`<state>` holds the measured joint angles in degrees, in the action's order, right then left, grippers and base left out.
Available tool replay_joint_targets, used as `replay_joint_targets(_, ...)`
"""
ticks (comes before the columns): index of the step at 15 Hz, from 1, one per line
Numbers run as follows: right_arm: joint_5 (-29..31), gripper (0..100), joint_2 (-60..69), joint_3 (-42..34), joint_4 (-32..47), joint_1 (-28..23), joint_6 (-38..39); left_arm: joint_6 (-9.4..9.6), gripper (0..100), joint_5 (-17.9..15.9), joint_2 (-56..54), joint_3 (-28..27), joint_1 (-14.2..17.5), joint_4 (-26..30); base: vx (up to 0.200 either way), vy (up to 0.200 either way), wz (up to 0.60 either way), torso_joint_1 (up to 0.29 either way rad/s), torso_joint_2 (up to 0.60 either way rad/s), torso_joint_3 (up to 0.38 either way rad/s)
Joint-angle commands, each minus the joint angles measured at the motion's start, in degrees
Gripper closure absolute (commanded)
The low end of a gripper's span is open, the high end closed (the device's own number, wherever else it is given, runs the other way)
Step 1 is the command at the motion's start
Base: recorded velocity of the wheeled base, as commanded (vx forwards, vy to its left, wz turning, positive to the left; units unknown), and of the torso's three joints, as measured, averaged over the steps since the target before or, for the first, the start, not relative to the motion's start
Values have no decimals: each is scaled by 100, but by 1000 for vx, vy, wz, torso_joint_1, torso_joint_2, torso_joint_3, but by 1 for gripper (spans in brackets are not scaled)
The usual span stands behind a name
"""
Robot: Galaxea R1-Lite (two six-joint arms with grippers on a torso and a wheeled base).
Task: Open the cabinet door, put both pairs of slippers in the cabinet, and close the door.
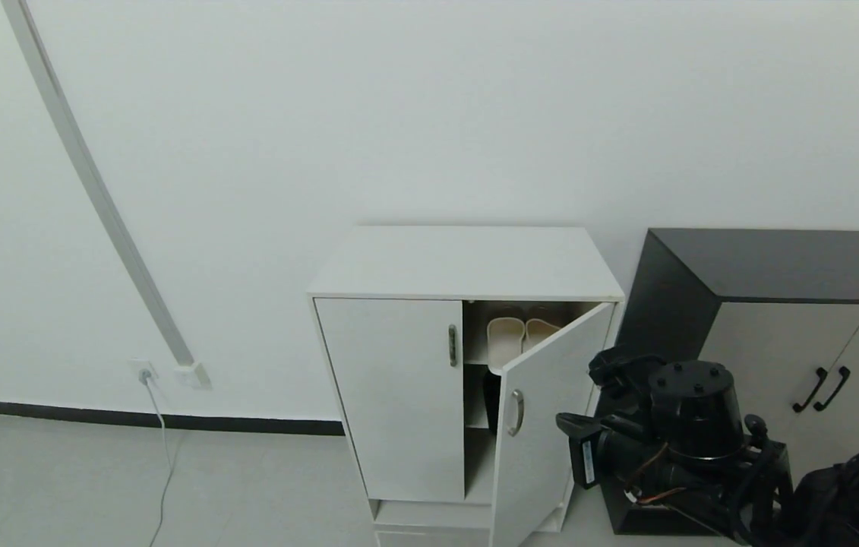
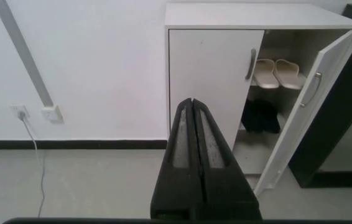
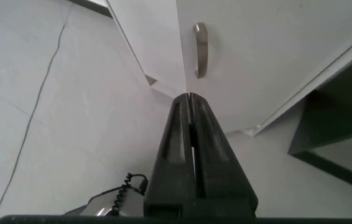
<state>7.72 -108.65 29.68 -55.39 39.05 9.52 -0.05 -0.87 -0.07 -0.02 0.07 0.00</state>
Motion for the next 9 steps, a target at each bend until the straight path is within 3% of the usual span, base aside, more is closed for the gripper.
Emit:
replay_joint_targets(1,2,100,-24,-209,-130,6,-20,-4,100,-1,7,2,1,0,200,0,0,2,2,12)
replay_joint_targets(3,2,100,-24,-349,-200,6,-20,-4,100,7,7,2,1,0,200,0,0,15,5,2)
replay_joint_targets(9,2,100,-182,-376,-209,33,-20,-13,100,16,7,2,1,0,0,0,0,0,0,0)
